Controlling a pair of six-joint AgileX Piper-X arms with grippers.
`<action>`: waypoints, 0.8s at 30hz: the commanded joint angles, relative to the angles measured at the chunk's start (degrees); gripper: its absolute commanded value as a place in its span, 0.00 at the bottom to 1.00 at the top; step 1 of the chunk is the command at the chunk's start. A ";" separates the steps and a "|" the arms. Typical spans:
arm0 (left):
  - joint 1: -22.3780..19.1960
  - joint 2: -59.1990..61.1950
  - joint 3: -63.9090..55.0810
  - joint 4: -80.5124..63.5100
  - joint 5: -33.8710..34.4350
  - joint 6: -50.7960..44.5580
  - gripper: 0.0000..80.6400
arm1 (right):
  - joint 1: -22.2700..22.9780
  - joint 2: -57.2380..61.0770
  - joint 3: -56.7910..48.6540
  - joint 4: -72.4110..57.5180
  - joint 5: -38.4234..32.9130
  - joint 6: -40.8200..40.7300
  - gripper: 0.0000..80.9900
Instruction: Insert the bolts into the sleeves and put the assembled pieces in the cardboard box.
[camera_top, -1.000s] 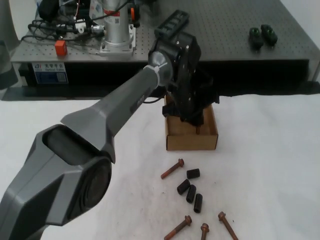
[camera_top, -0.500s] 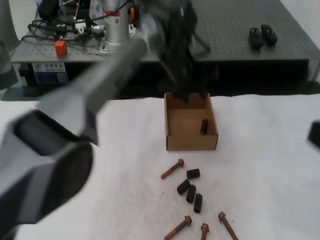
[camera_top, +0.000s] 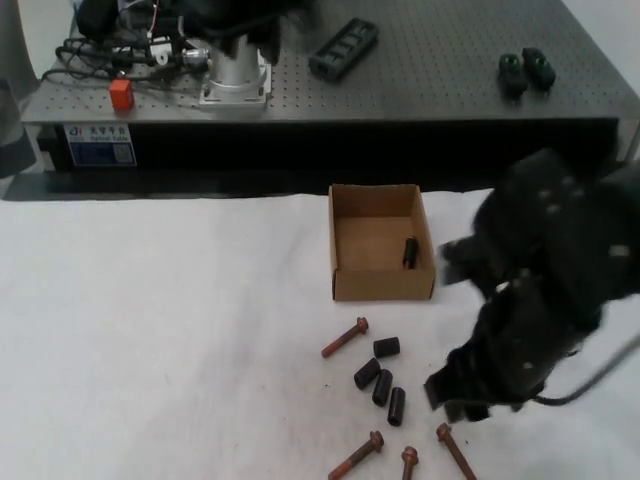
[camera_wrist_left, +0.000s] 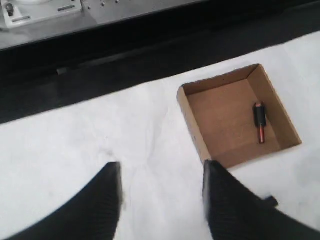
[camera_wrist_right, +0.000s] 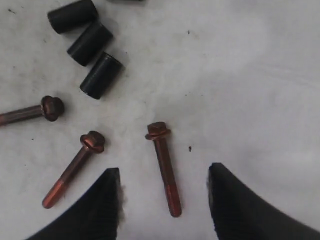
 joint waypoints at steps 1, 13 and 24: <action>0.63 -7.42 9.04 -5.58 -0.49 -0.03 0.45 | -0.17 6.77 -2.53 -1.08 -2.00 -1.86 0.48; 0.89 -26.17 30.24 -11.74 2.42 -0.18 0.45 | -0.07 13.79 -2.52 -5.05 -1.88 -4.39 0.48; 0.89 -27.10 30.56 -9.40 3.67 0.30 0.45 | -0.07 16.41 -1.69 -4.05 -1.46 -4.39 0.31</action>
